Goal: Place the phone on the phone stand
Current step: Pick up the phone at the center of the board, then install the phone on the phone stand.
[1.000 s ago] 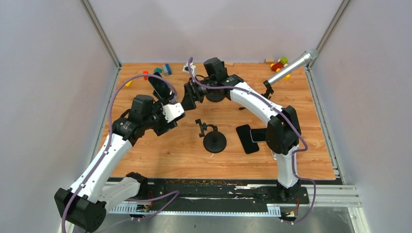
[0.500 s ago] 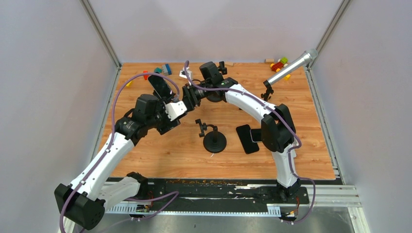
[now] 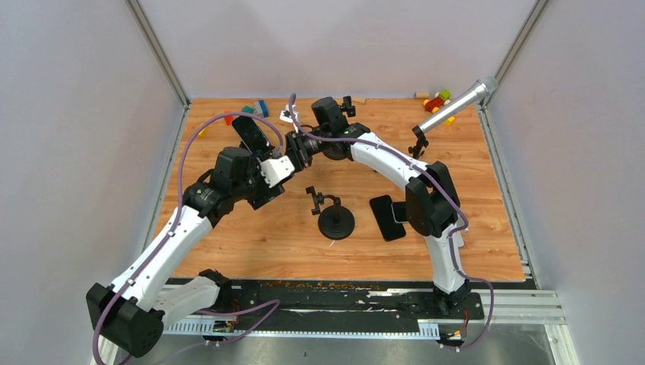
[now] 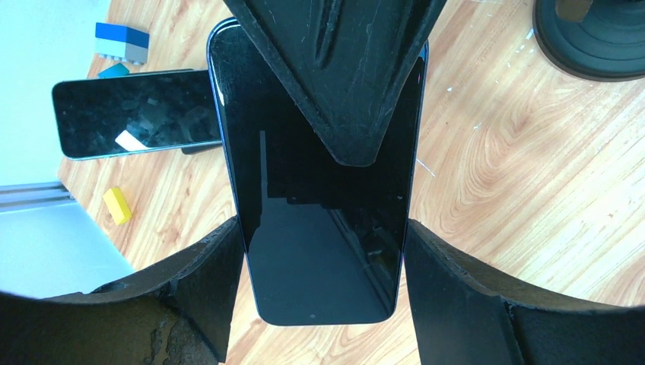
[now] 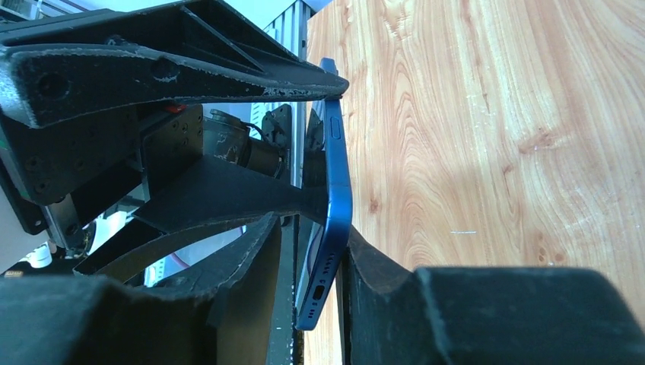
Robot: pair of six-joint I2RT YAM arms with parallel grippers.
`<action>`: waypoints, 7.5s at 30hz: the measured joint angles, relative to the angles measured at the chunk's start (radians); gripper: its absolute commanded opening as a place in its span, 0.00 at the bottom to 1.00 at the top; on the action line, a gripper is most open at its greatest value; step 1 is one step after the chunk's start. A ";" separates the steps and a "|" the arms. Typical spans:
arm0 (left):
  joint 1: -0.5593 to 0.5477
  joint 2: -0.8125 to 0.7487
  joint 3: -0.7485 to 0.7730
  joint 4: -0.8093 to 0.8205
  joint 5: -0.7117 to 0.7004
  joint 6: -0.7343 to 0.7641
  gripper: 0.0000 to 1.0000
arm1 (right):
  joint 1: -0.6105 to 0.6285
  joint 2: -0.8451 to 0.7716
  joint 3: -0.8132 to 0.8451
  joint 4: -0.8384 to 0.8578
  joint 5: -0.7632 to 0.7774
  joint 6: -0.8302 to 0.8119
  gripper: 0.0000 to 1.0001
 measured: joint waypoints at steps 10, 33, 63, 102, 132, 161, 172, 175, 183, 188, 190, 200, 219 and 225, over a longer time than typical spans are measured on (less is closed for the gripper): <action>-0.007 0.000 0.000 0.026 -0.023 -0.005 0.03 | -0.009 0.009 -0.002 0.003 0.008 0.063 0.00; -0.006 -0.139 0.079 0.045 0.018 -0.144 1.00 | -0.115 -0.080 -0.035 0.013 0.030 0.032 0.00; 0.275 0.110 0.062 0.781 0.789 -1.109 0.85 | -0.267 -0.536 -0.354 0.239 0.016 0.066 0.00; 0.235 0.200 -0.090 1.350 0.962 -1.518 0.00 | -0.291 -0.579 -0.531 0.563 -0.056 0.179 0.76; 0.041 0.122 0.520 -0.350 0.853 -0.175 0.00 | -0.046 -0.745 -0.251 -0.380 0.188 -0.735 0.86; -0.029 0.126 0.577 -0.439 0.732 -0.138 0.45 | 0.075 -0.602 -0.249 -0.533 0.221 -0.851 0.00; 0.060 -0.021 0.370 0.064 0.749 -0.452 0.98 | -0.027 -0.622 -0.285 -0.397 0.106 -0.649 0.00; 0.112 -0.057 0.244 0.309 0.765 -0.634 0.99 | -0.076 -0.659 -0.350 -0.264 0.073 -0.523 0.00; 0.137 -0.023 -0.011 0.919 0.794 -1.099 0.90 | -0.132 -0.679 -0.434 0.069 -0.004 -0.222 0.00; 0.132 0.033 -0.077 1.215 0.808 -1.308 0.81 | -0.131 -0.679 -0.478 0.206 -0.038 -0.085 0.00; 0.122 0.043 -0.080 1.278 0.807 -1.350 0.77 | -0.131 -0.679 -0.498 0.267 -0.049 -0.030 0.00; 0.084 0.045 -0.090 1.426 0.805 -1.424 0.51 | -0.131 -0.677 -0.560 0.468 -0.092 0.132 0.00; 0.064 0.099 -0.092 1.474 0.800 -1.463 0.22 | -0.118 -0.661 -0.595 0.596 -0.121 0.210 0.00; 0.064 0.099 -0.092 1.460 0.777 -1.489 0.00 | -0.118 -0.658 -0.595 0.615 -0.112 0.189 0.01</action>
